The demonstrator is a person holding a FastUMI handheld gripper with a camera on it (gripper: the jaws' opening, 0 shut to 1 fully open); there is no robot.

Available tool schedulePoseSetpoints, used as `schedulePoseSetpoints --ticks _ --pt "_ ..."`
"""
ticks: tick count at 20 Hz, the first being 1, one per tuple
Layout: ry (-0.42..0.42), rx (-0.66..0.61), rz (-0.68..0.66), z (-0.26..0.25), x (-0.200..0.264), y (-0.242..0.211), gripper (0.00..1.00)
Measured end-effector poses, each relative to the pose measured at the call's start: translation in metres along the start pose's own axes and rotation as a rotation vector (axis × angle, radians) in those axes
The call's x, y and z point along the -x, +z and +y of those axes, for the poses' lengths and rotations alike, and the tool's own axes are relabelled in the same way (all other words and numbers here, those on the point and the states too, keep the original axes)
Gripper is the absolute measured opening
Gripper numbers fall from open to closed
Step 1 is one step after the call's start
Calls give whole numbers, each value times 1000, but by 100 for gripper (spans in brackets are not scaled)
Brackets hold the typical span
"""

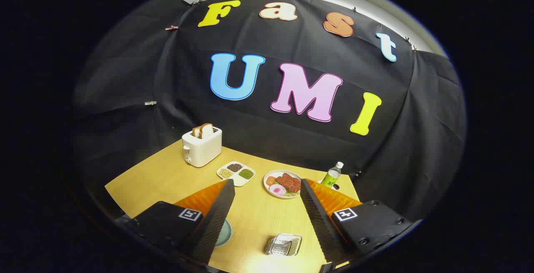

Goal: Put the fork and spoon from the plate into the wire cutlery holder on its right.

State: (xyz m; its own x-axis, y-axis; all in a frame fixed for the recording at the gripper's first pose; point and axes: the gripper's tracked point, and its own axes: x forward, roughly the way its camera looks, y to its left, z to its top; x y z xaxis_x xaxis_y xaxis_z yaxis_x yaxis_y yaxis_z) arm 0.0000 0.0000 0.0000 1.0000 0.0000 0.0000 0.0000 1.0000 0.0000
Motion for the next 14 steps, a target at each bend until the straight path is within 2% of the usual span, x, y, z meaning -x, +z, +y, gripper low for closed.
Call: schedulePoseSetpoints --ticks 14 --pt "0 0 7 -2 4 -3 98"
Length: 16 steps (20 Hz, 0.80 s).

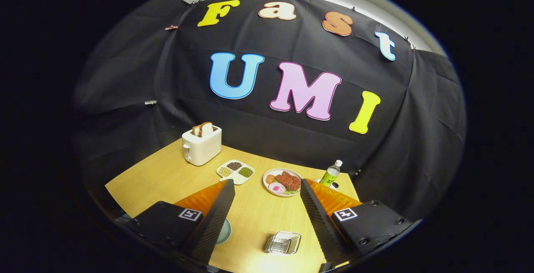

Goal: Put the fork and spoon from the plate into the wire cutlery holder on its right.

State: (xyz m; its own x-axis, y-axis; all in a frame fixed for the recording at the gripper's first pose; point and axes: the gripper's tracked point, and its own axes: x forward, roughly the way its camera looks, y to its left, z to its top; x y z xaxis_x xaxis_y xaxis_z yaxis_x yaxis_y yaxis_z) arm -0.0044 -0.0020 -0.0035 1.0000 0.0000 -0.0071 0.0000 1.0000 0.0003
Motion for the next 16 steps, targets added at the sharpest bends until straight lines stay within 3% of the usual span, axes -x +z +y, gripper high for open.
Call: schedulePoseSetpoints --ticks 3,7,13,16 --pt "22 2 16 8 -1 -4 98" --pt "150 8 175 47 -2 -48 98" --pt "347 30 450 116 -9 -153 99" --pt "406 34 574 141 -16 -204 98"
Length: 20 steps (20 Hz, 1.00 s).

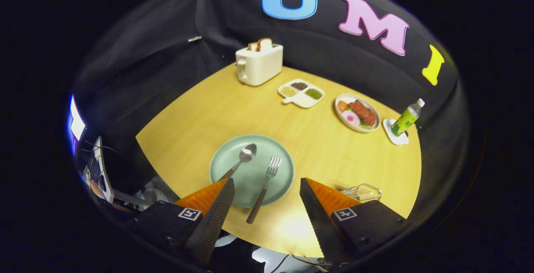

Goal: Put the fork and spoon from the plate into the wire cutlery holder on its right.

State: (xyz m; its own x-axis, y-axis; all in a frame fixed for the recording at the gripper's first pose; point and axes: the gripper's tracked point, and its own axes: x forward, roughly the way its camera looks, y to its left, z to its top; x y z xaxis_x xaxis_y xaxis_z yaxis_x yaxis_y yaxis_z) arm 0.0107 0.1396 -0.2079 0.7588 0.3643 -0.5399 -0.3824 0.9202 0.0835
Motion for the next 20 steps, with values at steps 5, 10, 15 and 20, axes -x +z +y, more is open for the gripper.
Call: schedulePoseSetpoints --ticks 5,10,15,20 --pt "37 -38 157 13 -51 -46 97" --pt "29 -63 236 16 -85 -58 94" --pt "8 -70 302 19 -103 -67 89" --pt "-24 -51 344 25 -115 -78 85"
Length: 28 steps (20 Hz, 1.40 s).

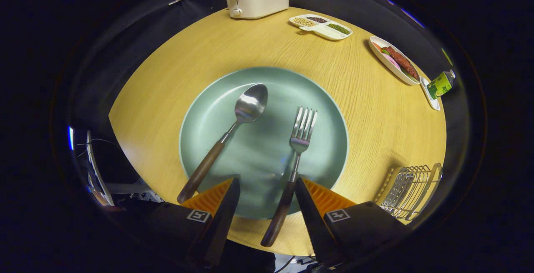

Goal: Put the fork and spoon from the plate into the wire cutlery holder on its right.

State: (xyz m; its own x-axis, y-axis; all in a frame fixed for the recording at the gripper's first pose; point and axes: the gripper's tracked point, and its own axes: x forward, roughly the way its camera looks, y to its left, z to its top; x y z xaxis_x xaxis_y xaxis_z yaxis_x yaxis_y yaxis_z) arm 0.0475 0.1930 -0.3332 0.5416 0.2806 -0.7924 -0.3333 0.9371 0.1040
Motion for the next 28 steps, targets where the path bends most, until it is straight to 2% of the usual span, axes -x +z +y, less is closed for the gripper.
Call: schedulePoseSetpoints --ticks 1,2,4,6,10,12,18,22,26,28 --pt "-31 7 -1 -5 -3 1 82" --pt "-32 -5 -5 -3 -4 2 69" --pt "-44 -49 6 -4 -4 4 35" --pt "-44 -81 8 -4 -4 4 14" --pt "-53 -94 -3 -3 -4 6 14" --pt "-54 -100 -5 -3 -2 6 8" --pt "-75 -190 -66 -17 17 20 8" --pt "-44 -190 -129 -35 66 33 8" --pt "-51 -195 -120 -97 128 13 8" --pt "-84 -189 -87 -136 151 -6 8"
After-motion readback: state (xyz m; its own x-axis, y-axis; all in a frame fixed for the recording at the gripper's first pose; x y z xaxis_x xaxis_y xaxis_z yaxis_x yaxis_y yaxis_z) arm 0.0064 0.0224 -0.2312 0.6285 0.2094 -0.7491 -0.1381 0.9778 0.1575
